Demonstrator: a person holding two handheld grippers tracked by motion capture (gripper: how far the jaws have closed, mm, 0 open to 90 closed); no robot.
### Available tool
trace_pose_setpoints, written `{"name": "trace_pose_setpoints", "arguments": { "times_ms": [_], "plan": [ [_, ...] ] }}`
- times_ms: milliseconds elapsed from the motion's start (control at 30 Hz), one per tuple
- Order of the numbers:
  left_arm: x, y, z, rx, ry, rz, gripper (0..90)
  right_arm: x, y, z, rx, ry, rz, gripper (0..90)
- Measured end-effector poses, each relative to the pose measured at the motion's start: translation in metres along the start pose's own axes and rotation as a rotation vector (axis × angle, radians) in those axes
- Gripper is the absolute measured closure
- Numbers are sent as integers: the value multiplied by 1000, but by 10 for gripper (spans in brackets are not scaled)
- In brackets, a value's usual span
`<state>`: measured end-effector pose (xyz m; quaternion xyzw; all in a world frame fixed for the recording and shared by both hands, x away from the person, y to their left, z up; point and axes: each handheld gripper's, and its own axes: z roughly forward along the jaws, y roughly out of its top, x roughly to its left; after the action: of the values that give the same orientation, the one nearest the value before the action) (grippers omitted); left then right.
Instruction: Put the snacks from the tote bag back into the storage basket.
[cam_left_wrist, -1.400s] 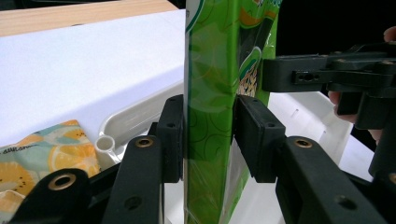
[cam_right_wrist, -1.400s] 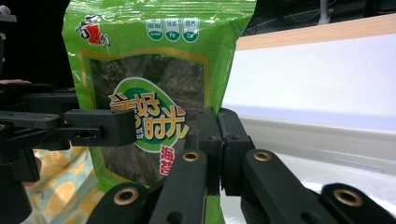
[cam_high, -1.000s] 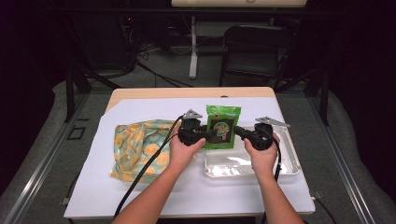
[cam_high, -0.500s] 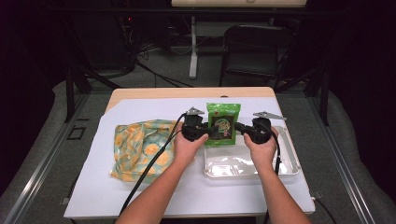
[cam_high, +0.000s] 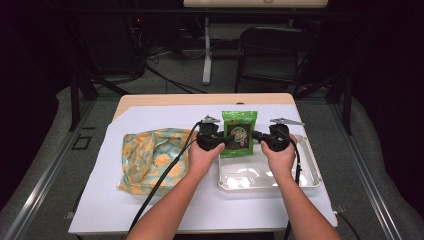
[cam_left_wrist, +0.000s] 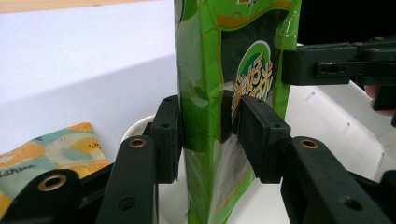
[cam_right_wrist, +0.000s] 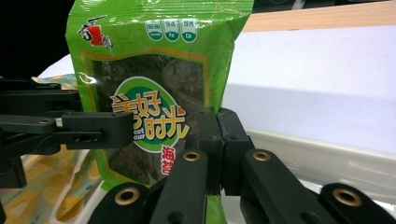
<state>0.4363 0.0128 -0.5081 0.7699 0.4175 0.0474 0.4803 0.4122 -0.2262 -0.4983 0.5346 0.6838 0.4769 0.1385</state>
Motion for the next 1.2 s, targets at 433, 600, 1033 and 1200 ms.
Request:
{"name": "trace_pose_setpoints", "arguments": {
  "times_ms": [433,600,1033,1200],
  "plan": [
    [3,-6,12,61,9,-25,544,-3,-14,8,6,-27,11,897],
    [2,-8,15,59,7,-29,456,-2,-16,9,3,-34,9,897],
    [1,-2,-2,79,59,13,403,-2,-14,14,13,-55,15,897],
    [0,1,-14,72,64,37,405,-3,-13,17,19,-61,33,897]
  ]
}}
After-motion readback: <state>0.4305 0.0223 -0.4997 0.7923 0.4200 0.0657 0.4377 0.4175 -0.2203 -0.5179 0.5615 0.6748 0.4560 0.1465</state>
